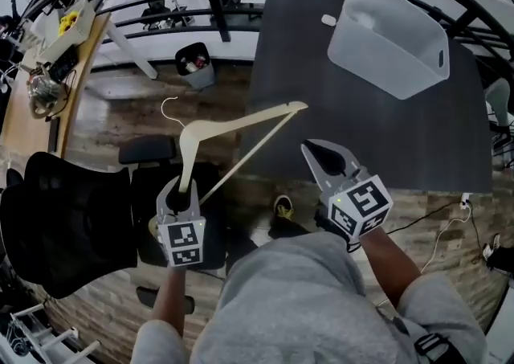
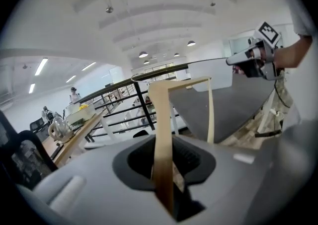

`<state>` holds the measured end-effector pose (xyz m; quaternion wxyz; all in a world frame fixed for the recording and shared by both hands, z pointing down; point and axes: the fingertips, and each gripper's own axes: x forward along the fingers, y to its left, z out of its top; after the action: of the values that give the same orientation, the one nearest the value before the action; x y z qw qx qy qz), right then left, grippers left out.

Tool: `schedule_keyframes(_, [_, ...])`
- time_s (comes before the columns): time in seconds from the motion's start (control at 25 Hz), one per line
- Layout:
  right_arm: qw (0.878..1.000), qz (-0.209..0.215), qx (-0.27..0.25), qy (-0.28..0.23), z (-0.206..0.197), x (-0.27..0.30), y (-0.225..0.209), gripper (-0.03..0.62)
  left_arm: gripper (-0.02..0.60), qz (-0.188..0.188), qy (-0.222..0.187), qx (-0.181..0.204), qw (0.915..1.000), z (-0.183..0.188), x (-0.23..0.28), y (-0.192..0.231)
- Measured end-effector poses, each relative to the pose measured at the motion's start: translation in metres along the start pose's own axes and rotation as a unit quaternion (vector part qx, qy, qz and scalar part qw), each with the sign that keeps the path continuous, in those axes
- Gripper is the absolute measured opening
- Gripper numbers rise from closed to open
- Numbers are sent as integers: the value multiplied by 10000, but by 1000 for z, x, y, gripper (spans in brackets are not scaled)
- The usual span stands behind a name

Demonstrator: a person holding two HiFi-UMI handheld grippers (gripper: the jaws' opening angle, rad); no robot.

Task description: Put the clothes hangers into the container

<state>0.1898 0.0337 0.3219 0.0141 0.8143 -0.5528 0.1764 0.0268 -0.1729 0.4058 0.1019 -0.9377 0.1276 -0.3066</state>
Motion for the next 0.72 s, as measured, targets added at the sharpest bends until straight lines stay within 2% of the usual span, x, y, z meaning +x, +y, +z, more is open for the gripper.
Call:
schedule_keyframes(0.24, [9976, -580, 280, -255, -4, -72, -58, -2, 91, -414, -333, 339, 9980, 66, 6, -67])
schedule_keyframes(0.4, [9943, -948, 366, -309, -6, -88, -82, -2, 91, -678, -607, 543, 9944, 101, 31, -80])
schedule_keyframes(0.56, [9894, -1283, 553, -405, -4, -106, -120, -2, 91, -987, -673, 690, 9904, 145, 59, -106])
schedule_keyframes(0.72, [9838, -1577, 686, -500, -8, -129, -136, -2, 91, -1196, -833, 848, 9857, 172, 67, -130])
